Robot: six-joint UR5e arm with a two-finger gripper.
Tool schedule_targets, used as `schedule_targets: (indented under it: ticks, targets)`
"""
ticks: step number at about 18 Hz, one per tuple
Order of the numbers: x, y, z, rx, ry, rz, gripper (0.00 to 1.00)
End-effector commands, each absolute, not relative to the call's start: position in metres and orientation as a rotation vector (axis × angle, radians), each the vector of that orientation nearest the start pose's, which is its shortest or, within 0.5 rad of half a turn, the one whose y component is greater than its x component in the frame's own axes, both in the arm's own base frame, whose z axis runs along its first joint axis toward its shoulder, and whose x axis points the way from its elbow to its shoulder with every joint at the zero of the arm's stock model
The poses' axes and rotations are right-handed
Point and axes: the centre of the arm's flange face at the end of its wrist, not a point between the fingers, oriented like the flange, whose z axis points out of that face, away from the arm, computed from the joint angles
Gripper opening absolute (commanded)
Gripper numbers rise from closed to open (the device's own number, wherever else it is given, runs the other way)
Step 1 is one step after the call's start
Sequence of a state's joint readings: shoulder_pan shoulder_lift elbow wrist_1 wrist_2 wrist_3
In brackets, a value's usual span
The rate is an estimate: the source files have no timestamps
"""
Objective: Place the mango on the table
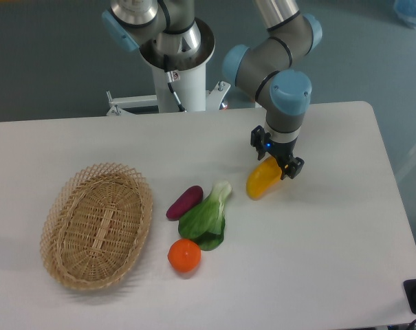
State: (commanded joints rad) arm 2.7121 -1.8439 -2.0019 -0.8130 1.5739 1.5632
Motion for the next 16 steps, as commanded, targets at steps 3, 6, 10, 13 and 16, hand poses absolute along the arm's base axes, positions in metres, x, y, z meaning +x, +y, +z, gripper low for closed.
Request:
schedule_targets:
  ticks: [3,6,10,13,16]
  targets:
    - [-0.416,0.340,0.232,-3.050,0.661,0.109,1.00]
    - [-0.413,0.343,0.237,-3.044,0.655,0.121,1.00]
    - [-0.413,0.343,0.238,-3.036,0.646,0.117,1.00]
    - [-0.413,0.343,0.239,-3.036,0.646,0.119,1.00]
    - [-0.413,0.342,0.241,-3.034,0.641,0.126,1.00]
